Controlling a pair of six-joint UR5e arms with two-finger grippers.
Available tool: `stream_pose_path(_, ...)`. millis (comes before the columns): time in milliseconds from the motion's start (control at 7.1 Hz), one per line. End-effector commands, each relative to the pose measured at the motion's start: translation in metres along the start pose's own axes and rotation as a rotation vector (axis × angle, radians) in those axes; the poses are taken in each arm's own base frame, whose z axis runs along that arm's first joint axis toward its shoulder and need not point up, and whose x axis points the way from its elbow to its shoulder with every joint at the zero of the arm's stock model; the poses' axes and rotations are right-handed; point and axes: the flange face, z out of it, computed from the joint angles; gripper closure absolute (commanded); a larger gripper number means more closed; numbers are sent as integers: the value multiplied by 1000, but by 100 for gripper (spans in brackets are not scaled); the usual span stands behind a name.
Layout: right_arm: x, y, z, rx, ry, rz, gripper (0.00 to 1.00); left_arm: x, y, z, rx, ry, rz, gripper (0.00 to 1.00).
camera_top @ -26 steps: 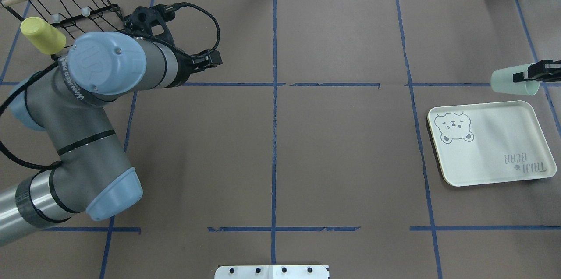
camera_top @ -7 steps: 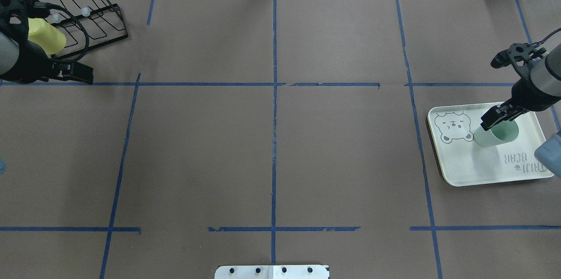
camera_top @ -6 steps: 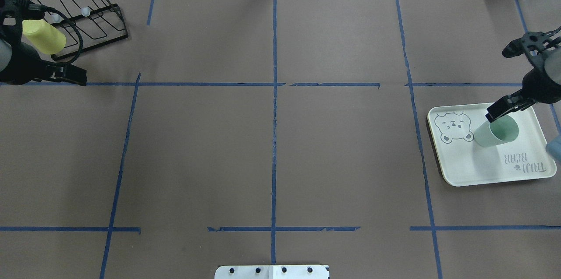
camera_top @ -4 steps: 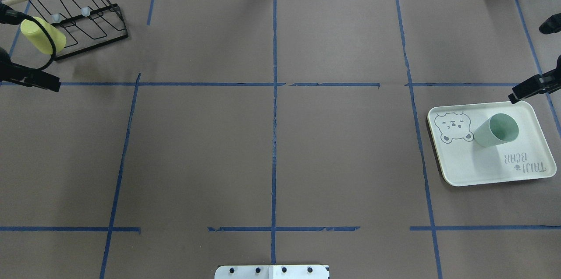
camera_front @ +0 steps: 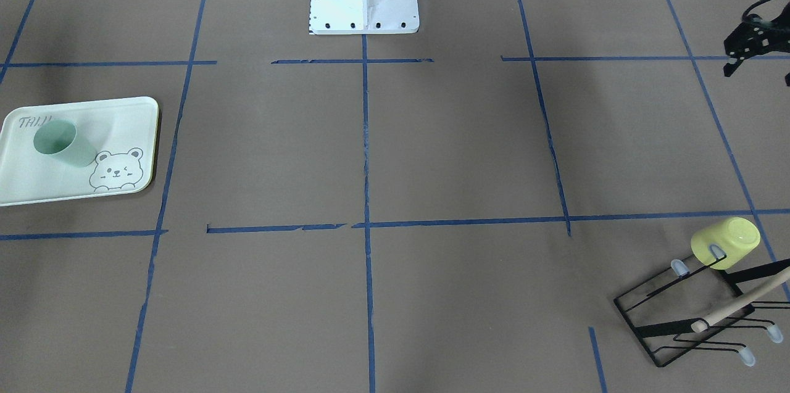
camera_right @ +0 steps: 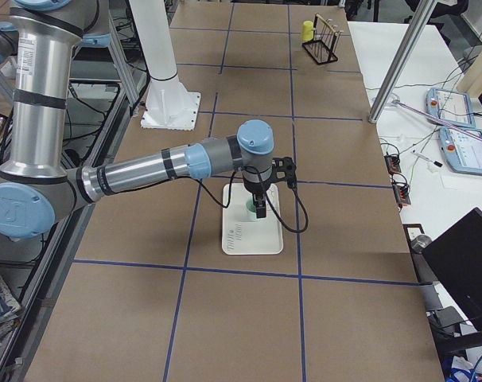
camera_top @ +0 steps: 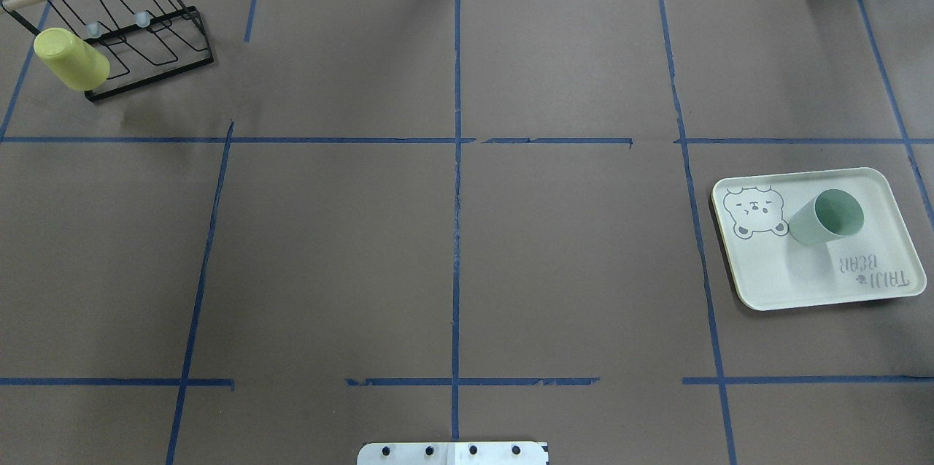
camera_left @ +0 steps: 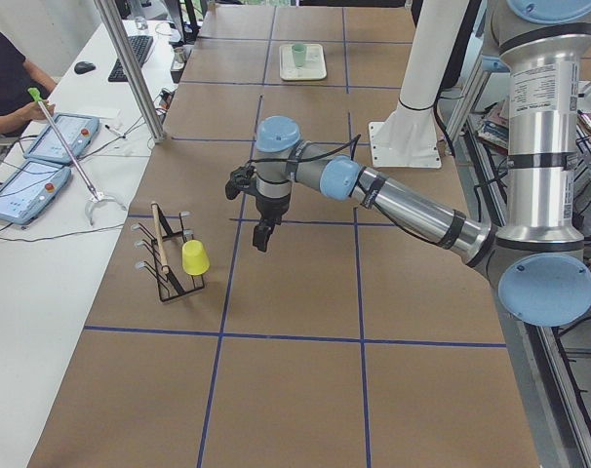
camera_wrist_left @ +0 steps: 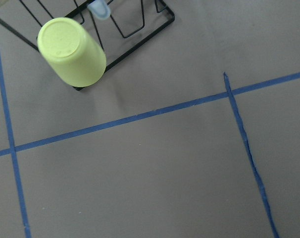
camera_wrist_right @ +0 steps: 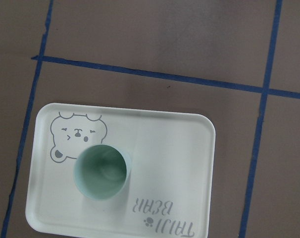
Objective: Left arm grabs green cup and hands to right arm on tray
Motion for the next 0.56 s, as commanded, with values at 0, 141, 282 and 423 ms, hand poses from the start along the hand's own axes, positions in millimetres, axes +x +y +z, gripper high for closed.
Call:
stream_pose_path(0, 10, 37, -17, 17, 38, 4, 0, -56, 14, 32, -94, 69, -11, 0)
stream_pose_path(141, 12, 38, -15, 10, 47, 12, 0, -54, 11, 32, -96, 101, -20, 0)
stream_pose_path(282, 16, 39, -12, 2, 48, 24, 0, -55, 11, 34, -99, 107, -27, 0)
stream_pose_path(423, 18, 43, -9, -7, 47, 31, 0, -57, 14, 36, -105, 112, -35, 0)
